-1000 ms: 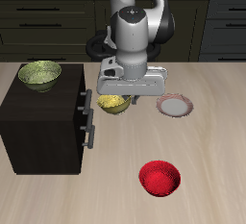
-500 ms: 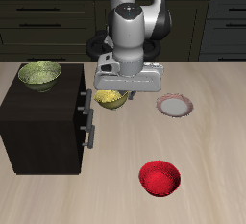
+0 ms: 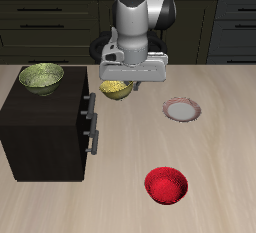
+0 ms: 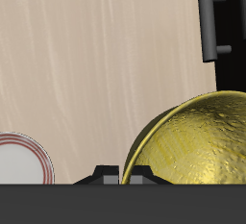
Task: Place the yellow bowl on the plate
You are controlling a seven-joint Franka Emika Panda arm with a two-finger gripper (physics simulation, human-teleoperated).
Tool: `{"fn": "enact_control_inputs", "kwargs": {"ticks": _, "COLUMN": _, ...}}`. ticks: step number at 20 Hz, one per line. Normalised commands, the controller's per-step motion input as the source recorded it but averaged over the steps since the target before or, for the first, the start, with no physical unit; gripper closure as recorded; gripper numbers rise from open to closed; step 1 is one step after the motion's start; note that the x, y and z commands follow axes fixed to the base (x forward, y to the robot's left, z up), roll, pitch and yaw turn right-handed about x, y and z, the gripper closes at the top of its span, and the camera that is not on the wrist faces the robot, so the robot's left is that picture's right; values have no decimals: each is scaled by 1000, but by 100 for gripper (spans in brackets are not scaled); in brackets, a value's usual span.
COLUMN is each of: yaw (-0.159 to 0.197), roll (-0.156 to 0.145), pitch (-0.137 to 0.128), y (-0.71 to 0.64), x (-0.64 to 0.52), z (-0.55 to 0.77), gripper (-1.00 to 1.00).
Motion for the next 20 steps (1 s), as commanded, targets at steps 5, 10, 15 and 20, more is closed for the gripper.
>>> {"fn": "enact_control_inputs", "kwargs": {"ticks": 5, "yaw": 2, "roll": 37, "pitch": -12, "y": 97, "x": -389, "z": 42, "gripper": 100}}
{"fn": "enact_control_inputs", "kwargs": {"ticks": 10, "yaw": -17, "roll": 1, "pitch": 3, "y": 21, "x": -227, "z": -60, "gripper": 100}}
{"fn": "enact_control_inputs", "kwargs": {"ticks": 15, "yaw": 8, "roll": -2, "pitch": -9, "y": 46, "x": -118, "z": -64, "gripper": 100}}
{"fn": "enact_control_inputs", "kwargs": {"ticks": 20, "yaw": 6, "roll": 17, "pitch": -18, "y": 387, "x": -25, "z": 97, "gripper": 100}}
